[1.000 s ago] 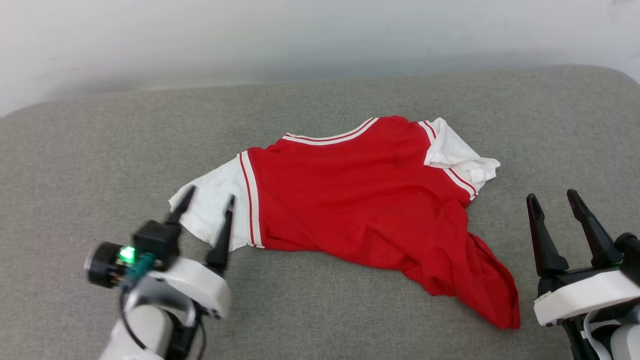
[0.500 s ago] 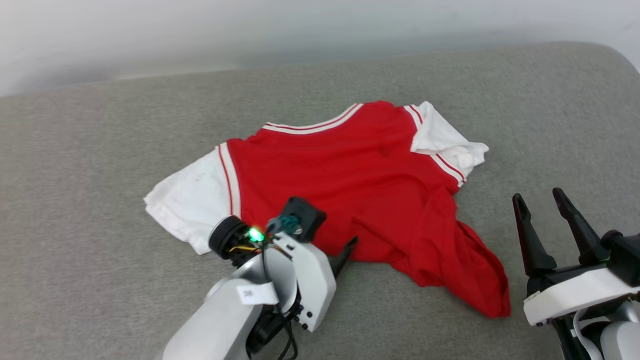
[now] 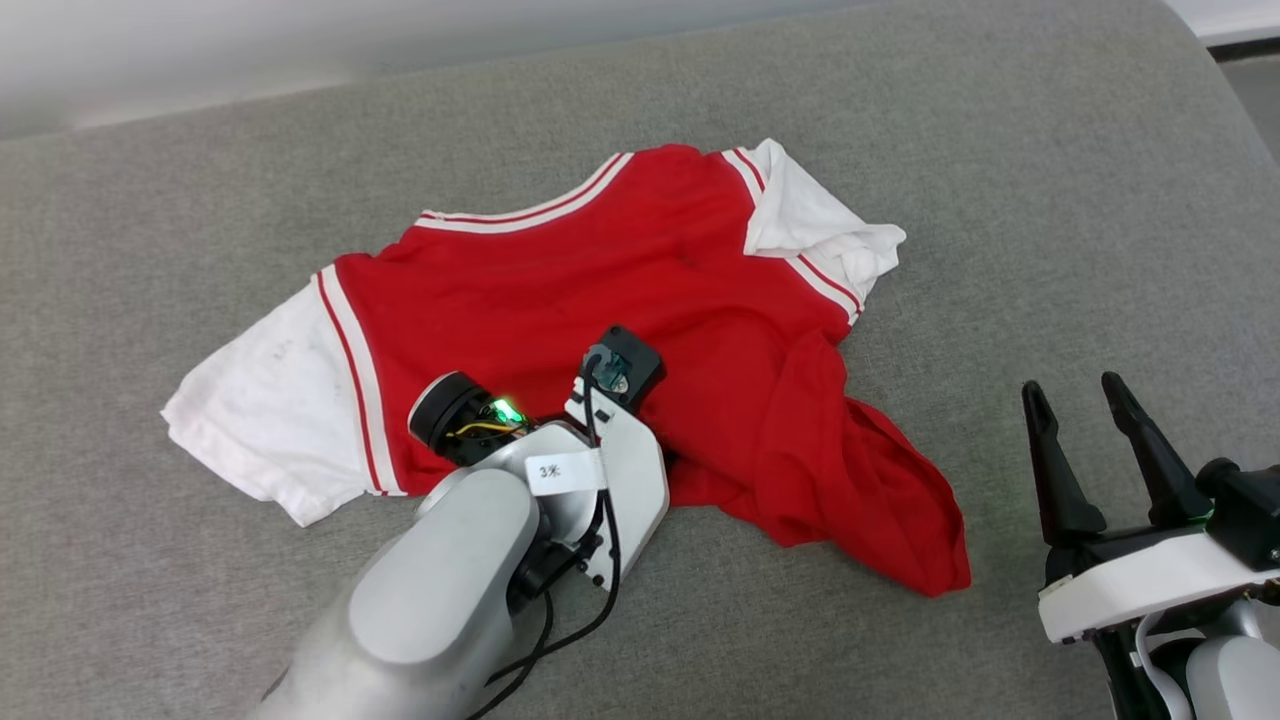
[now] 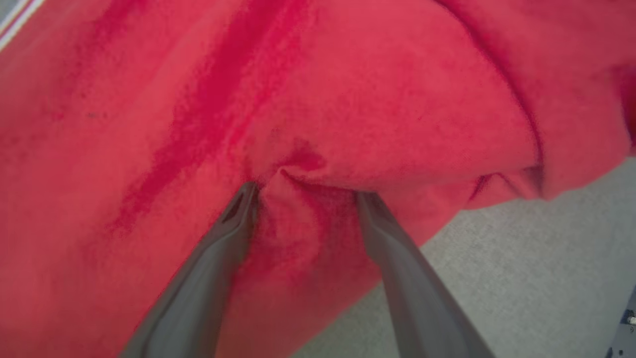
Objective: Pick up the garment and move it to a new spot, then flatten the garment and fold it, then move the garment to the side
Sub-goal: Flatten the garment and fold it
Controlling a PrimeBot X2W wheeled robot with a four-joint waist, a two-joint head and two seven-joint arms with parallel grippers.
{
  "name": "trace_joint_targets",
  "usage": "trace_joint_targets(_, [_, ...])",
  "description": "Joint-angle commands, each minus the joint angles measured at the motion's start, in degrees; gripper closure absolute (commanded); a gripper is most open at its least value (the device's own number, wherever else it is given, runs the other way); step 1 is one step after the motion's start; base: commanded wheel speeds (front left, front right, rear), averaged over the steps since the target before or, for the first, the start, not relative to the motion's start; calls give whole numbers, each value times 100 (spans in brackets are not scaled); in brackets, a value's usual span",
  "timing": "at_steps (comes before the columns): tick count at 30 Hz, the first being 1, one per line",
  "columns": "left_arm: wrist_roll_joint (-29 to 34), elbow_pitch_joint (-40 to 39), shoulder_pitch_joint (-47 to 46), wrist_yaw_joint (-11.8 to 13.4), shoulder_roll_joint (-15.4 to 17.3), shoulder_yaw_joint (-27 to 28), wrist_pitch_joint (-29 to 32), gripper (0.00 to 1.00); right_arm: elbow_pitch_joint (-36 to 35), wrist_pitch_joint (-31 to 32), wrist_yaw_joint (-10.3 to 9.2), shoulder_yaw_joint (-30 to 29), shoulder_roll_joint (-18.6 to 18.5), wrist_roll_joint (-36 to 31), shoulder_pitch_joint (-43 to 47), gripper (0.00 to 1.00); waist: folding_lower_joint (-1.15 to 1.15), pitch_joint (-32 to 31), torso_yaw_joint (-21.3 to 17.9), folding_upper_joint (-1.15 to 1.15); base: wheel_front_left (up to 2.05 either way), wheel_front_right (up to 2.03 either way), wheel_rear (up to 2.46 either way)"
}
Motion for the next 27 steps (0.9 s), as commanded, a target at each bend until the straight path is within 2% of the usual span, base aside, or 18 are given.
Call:
trace_joint_targets(1, [-15, 137, -158, -22, -18, -95, 120, 0, 35, -52, -2, -17, 36, 10, -99, 0, 0, 86, -40, 0, 0, 0, 0])
trace_joint_targets(5, [-157, 440, -381, -35, 15, -553, 530, 0, 117, -84, -2, 46, 67, -38, -167, 0, 0, 183, -22, 0, 0, 0, 0])
trace_joint_targets(6, [-272, 488, -411, -38, 47, -722, 659, 26, 127, -89, -2, 132, 58, -22, -185, 0, 0, 195, -17, 0, 0, 0, 0])
trace_joint_targets(7, [-381, 508, -456, -41, 102, -868, 742, 73, 148, -96, -2, 185, 53, 7, -201, 0, 0, 203, -13, 0, 0, 0, 0])
trace_joint_targets(8, [-485, 503, -515, -41, 161, -1002, 799, 100, 161, -116, -4, 194, 44, 20, -210, 0, 0, 208, -9, 0, 0, 0, 0])
trace_joint_targets(17, [-1518, -185, -689, -44, 444, -2187, 719, 100, 325, -145, -3, 75, -1, -61, -220, 0, 0, -51, 96, 0, 0, 0, 0])
trace_joint_targets(21, [-1625, -428, -671, -40, 550, -2611, 593, 100, 335, -59, -3, 24, -6, -78, -177, 0, 0, -244, 150, 0, 0, 0, 0])
trace_joint_targets(27, [-1658, -722, -468, -39, 510, -3165, 462, 100, 279, 60, -3, -64, -10, -98, -68, 0, 0, -463, 255, 0, 0, 0, 0])
